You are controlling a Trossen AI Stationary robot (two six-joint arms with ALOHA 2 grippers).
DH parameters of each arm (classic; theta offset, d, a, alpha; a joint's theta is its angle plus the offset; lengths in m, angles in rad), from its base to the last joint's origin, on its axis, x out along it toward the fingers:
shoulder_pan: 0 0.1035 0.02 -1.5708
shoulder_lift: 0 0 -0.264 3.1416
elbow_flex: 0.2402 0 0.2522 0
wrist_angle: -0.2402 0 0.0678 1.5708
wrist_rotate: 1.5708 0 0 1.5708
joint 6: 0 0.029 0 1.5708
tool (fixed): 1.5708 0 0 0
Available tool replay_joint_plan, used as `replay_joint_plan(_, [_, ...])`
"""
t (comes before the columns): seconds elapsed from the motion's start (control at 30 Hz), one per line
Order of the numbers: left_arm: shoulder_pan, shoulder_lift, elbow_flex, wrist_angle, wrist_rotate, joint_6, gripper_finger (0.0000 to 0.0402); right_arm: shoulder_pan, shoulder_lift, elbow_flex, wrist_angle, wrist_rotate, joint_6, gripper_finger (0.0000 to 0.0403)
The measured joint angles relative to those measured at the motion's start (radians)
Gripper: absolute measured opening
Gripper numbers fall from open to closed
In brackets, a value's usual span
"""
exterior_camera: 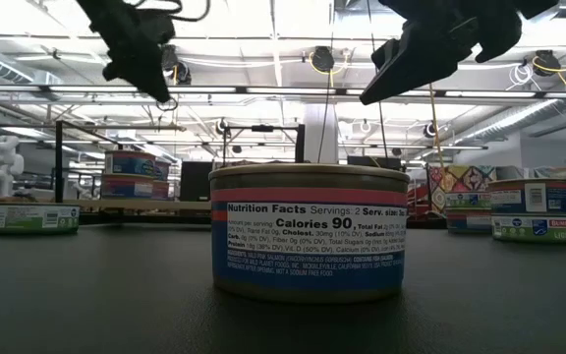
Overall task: Stack canned seafood by type on shelf
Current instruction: Stack the blue tuna can on top of the blue tuna can on the shelf
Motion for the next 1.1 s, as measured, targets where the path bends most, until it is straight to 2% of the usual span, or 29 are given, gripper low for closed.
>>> replay_joint_plan(0.1, [-0.124,0.087,-0.001,-0.042,-0.179,-0.045,0.0039,-0.007,0.000,0.000,0.000,0.000,0.000,0.0027])
replay_joint_plan(0.17, [-0.165,0.153,-0.001,-0.042,-0.230,-0.071,0.0028,-0.009,0.000,0.000,0.000,0.000,0.000,0.0027])
replay_joint_plan(0.33, [-0.193,0.319,-0.001,-0.037,-0.251,-0.076,0.0005,-0.010,0.000,-0.016,0.021,0.000,0.001,0.0027])
replay_joint_plan(0.57, [-0.152,0.465,-0.001,-0.096,-0.253,-0.079,0.0004,-0.010,0.000,-0.028,0.020,0.000,0.001,0.0027])
replay_joint_plan(0.83, [-0.126,0.501,-0.001,-0.147,-0.329,-0.075,0.0004,-0.020,0.000,-0.028,0.020,-0.001,0.000,0.0027])
replay_joint_plan(1.1, [-0.079,0.501,-0.001,-0.189,-0.336,-0.070,0.0004,-0.021,0.000,-0.028,0.020,0.000,0.006,0.0027])
